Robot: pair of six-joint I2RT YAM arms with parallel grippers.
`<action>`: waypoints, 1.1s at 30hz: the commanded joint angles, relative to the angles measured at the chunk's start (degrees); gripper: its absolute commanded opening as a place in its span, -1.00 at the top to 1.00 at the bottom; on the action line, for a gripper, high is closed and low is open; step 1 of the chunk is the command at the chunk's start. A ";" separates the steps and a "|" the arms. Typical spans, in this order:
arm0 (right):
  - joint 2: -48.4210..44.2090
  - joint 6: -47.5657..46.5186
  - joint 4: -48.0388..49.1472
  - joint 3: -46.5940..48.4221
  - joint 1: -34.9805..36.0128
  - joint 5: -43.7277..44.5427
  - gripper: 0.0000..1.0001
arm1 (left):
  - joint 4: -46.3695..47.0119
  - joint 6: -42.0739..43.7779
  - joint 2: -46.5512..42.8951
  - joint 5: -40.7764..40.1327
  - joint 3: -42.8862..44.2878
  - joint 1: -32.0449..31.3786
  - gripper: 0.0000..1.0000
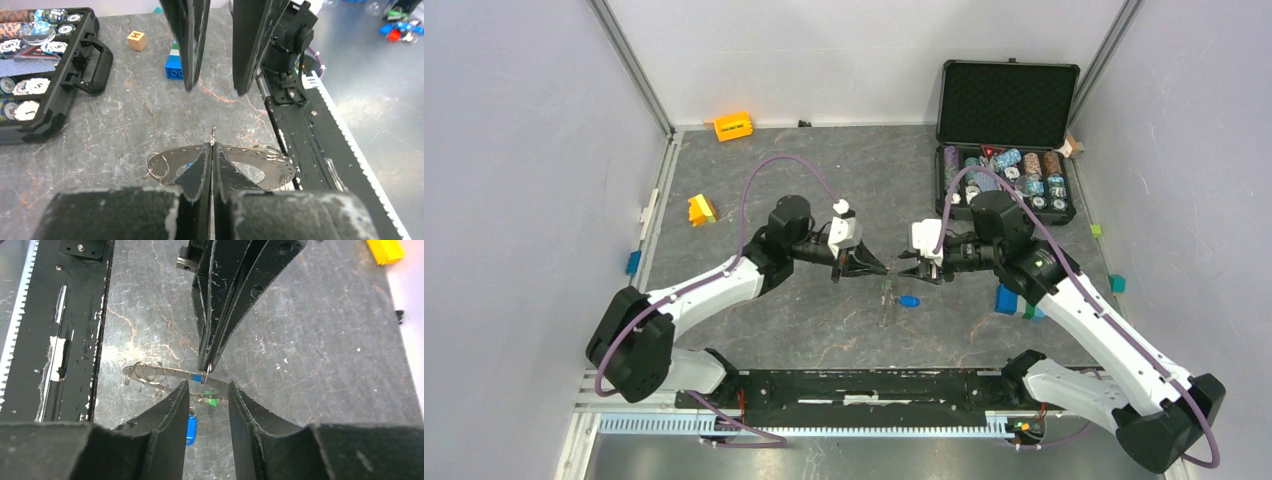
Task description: Put the keys on the keyring
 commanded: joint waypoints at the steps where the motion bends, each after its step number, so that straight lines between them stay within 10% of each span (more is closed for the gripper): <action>1: -2.59 1.60 6.33 -1.90 -0.98 -1.70 0.19 | 38.73 -25.00 -1.30 4.68 -7.60 1.83 0.95; 16: -2.14 1.77 9.28 -3.69 -2.27 -6.30 0.19 | 42.26 -26.05 -2.39 3.29 -10.60 1.78 0.96; 33: -0.36 -11.70 0.91 -4.74 -2.19 -9.72 0.23 | -49.49 61.32 -10.57 2.06 8.61 1.37 0.96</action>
